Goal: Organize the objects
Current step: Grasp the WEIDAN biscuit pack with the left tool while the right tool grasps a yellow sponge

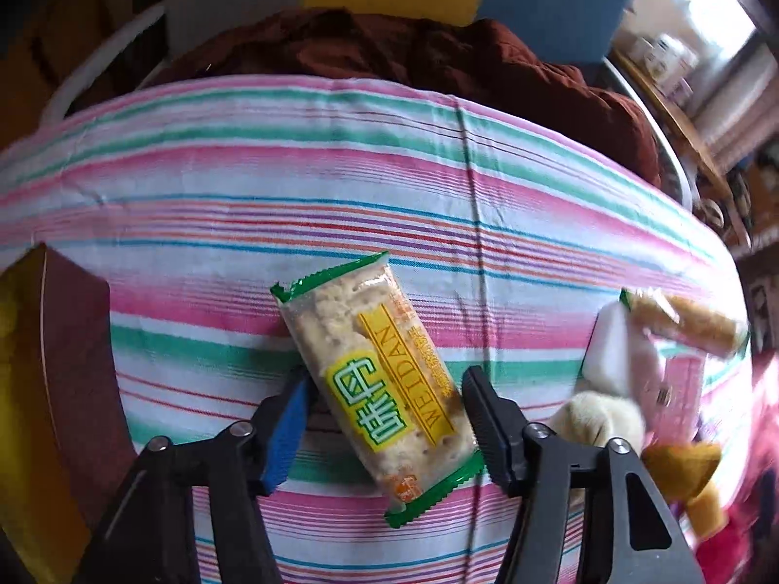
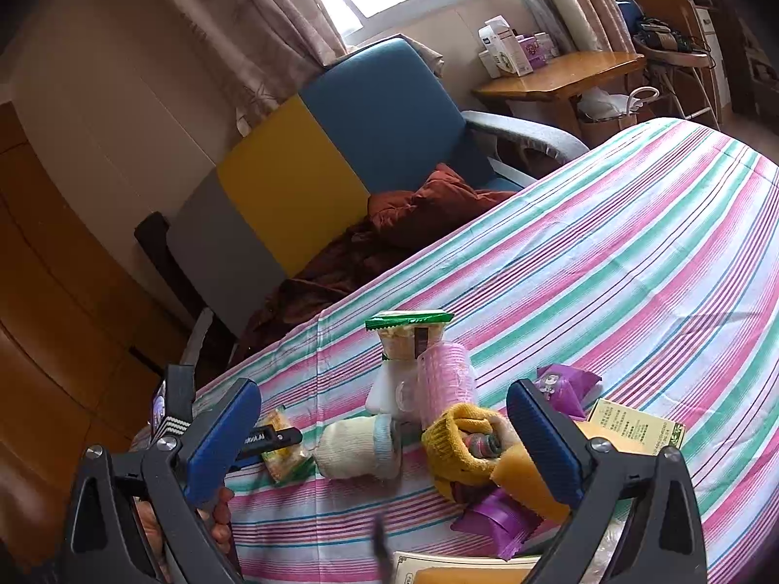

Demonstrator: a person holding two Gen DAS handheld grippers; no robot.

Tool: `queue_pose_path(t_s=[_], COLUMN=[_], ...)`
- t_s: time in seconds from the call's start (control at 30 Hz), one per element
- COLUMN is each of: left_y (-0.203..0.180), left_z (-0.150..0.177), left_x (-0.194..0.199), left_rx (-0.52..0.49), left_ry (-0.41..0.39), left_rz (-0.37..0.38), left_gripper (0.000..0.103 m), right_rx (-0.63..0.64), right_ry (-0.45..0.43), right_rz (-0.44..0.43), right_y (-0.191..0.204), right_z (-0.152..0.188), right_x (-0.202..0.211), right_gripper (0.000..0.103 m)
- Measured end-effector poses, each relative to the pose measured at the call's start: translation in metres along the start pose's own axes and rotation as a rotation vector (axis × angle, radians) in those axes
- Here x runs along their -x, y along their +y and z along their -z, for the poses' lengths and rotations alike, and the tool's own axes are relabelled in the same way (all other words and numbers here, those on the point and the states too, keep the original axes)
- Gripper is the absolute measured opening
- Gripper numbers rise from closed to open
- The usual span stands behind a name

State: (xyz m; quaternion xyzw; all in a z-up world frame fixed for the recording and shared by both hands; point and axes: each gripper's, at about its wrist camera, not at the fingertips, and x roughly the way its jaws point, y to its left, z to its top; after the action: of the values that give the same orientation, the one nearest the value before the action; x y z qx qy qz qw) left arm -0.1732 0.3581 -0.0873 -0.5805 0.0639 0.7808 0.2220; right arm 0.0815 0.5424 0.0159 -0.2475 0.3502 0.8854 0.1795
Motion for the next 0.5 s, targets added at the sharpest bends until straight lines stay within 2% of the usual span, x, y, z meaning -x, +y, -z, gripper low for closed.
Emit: queue_pose_path(t_s=[0.1, 0.13, 0.17, 0.23, 0.43, 0.5], left_y=[-0.001, -0.003, -0.005, 0.000, 0.000, -0.012], left_z=[0.008, 0.010, 0.010, 0.006, 0.004, 0.007], left_x=[0.005, 0.007, 0.007, 0.009, 0.024, 0.025], left_rx=[-0.044, -0.060, -0.071, -0.059, -0.063, -0.079], left_ry=[0.003, 0.017, 0.032, 0.043, 0.003, -0.004], left_rz=[-0.004, 0.009, 0.018, -0.001, -0.028, -0.032], left_gripper=[0.058, 0.061, 0.069, 0.075, 0.076, 0.076], right_rx=[0.006, 0.007, 0.008, 0.011, 0.013, 0.016], right_ry=[0.015, 0.019, 0.021, 0.024, 0.040, 0.039], right_rz=[0.005, 0.008, 0.011, 0.016, 0.024, 0.024], right_y=[0.001, 0.001, 0.001, 0.002, 0.001, 0.002], right_z=[0.001, 0.002, 0.002, 0.002, 0.003, 0.003], right_x=[-0.003, -0.004, -0.004, -0.006, -0.009, -0.008], right_gripper=[0.103, 0.103, 0.103, 0.103, 0.103, 0.103])
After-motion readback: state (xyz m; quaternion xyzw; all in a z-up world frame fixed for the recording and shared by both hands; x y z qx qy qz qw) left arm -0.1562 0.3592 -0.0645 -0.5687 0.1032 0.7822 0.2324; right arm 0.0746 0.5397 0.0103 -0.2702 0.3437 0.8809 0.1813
